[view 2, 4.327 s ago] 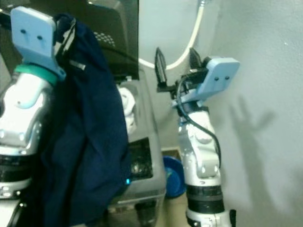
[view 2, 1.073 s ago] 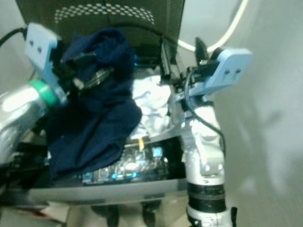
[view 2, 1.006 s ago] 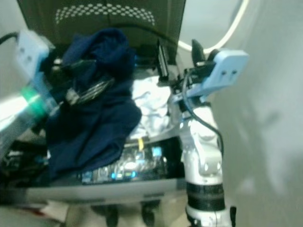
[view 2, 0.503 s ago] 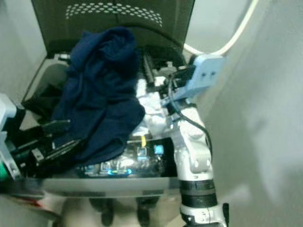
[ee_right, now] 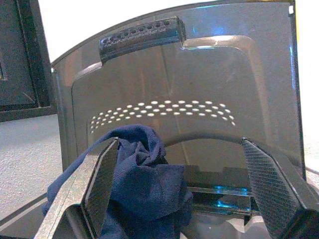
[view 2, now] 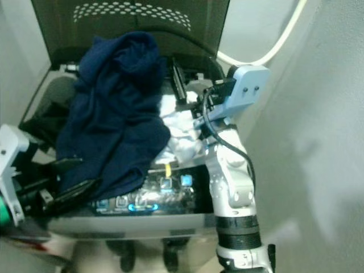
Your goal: Clothes washing
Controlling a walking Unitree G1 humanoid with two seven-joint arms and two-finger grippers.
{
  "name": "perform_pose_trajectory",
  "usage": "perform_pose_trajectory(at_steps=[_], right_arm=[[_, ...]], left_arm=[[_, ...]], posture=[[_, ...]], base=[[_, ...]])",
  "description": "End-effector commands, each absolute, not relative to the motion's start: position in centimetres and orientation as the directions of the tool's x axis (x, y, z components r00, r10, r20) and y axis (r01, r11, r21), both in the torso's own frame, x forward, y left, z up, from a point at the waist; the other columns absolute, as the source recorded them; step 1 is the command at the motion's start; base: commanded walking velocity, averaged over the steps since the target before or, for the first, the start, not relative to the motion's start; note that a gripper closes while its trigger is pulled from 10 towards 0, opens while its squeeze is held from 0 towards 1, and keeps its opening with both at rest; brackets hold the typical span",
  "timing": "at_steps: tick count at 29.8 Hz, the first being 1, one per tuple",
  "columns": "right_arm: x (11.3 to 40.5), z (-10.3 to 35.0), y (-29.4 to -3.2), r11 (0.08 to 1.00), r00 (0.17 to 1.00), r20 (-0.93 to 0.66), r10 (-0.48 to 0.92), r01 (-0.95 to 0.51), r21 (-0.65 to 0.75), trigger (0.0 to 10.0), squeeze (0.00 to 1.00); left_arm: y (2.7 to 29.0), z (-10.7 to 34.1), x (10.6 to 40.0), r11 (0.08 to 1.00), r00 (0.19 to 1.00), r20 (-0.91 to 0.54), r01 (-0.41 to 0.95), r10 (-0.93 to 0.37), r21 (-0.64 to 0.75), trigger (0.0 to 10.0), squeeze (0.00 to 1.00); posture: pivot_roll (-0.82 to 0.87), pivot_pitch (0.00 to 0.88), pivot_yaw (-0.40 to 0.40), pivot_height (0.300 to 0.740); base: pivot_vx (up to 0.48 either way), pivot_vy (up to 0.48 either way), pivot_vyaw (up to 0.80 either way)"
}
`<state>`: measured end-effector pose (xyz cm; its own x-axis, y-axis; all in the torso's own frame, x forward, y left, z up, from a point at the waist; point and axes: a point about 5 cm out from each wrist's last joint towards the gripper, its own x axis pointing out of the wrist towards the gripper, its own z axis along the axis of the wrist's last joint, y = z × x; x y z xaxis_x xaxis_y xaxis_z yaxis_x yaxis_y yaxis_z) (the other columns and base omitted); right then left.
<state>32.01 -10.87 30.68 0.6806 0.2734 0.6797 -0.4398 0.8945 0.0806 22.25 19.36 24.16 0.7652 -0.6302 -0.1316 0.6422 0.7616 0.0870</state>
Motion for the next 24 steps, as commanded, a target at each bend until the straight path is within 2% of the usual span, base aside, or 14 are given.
perform_pose_trajectory(at_steps=[1,2,3,4,19,23,24], right_arm=[[32.0,30.6,-11.1,0.899,0.68,0.684,0.263,-0.43,0.082,10.0,0.0],[32.0,30.6,-11.1,0.899,0.68,0.684,0.263,-0.43,0.082,10.0,0.0],[31.9,30.6,-11.1,0.9,0.68,0.685,0.262,-0.429,0.081,10.0,0.0],[31.9,30.6,-11.1,0.901,0.68,0.685,0.26,-0.426,0.081,10.0,0.0],[31.9,30.6,-11.3,0.904,0.682,0.686,0.253,-0.42,0.085,10.0,0.0],[31.9,30.6,-11.3,0.904,0.682,0.687,0.251,-0.419,0.086,10.0,0.0],[31.9,30.6,-11.3,0.904,0.683,0.687,0.25,-0.418,0.086,10.0,0.0]], left_arm=[[19.6,23.1,22.6,0.775,0.77,-0.182,0.63,-0.612,0.054,2.6,0.0],[19.6,23.1,22.6,0.775,0.77,-0.182,0.63,-0.612,0.054,2.6,0.0],[19.6,23.1,22.7,0.775,0.77,-0.18,0.629,-0.612,0.053,2.2,0.0],[19.6,23.1,22.8,0.775,0.769,-0.179,0.63,-0.614,0.048,0.0,0.0],[19.4,23.0,22.8,0.764,0.759,-0.169,0.644,-0.629,0.047,0.0,0.0],[19.1,23.4,23.4,0.763,0.769,-0.135,0.638,-0.625,0.102,0.0,0.0],[18.6,23.7,24.1,0.761,0.781,-0.104,0.624,-0.616,0.178,0.0,0.0]], posture=[[0.12,0.141,0.005,0.728],[0.12,0.141,0.005,0.728],[0.12,0.141,0.005,0.728],[0.12,0.141,0.006,0.728],[0.12,0.145,0.008,0.728],[0.12,0.146,0.008,0.728],[0.12,0.145,0.005,0.728]], base=[[0.0,0.0,0.0],[0.0,0.0,0.0],[0.0,0.0,0.0],[0.0,0.0,0.0],[0.0,0.0,0.0],[0.0,0.0,0.0],[0.0,0.0,0.0]])
